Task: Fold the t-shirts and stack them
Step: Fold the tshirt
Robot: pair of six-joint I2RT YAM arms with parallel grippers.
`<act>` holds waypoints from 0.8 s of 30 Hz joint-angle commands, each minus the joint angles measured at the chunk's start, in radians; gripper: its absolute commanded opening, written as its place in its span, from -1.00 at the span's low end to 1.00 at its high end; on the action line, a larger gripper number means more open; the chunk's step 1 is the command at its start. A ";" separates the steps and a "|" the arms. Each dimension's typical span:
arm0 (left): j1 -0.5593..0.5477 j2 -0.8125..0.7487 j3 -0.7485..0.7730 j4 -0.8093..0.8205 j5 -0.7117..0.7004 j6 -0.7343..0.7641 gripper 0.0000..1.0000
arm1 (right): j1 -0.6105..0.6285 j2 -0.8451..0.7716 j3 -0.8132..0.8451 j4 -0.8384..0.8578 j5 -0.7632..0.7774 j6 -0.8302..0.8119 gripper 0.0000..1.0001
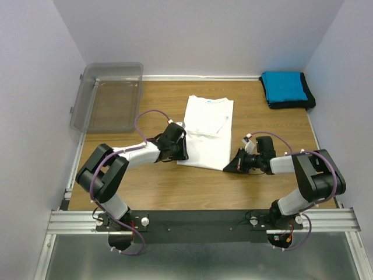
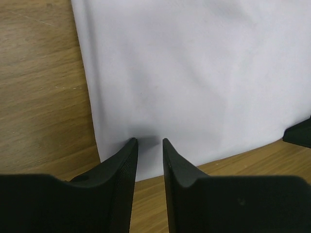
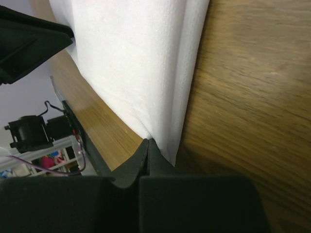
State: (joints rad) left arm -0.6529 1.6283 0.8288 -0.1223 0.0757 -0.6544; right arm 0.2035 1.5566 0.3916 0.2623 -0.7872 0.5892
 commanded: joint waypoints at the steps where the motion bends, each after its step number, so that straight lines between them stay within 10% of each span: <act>1: 0.002 0.027 -0.034 -0.023 -0.013 -0.040 -0.31 | -0.045 0.037 -0.051 -0.017 0.042 -0.006 -0.99; 11: -0.010 -0.169 -0.019 -0.157 -0.098 -0.093 -0.02 | -0.053 -0.183 0.044 -0.268 0.116 -0.110 -0.87; 24: -0.119 -0.075 0.055 -0.338 -0.280 -0.172 0.51 | -0.047 -0.475 0.208 -0.718 0.457 -0.204 0.53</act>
State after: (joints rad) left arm -0.7288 1.4899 0.8391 -0.3824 -0.1181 -0.7952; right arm 0.1558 1.1130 0.5659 -0.3012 -0.4797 0.4160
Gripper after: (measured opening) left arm 0.749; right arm 0.739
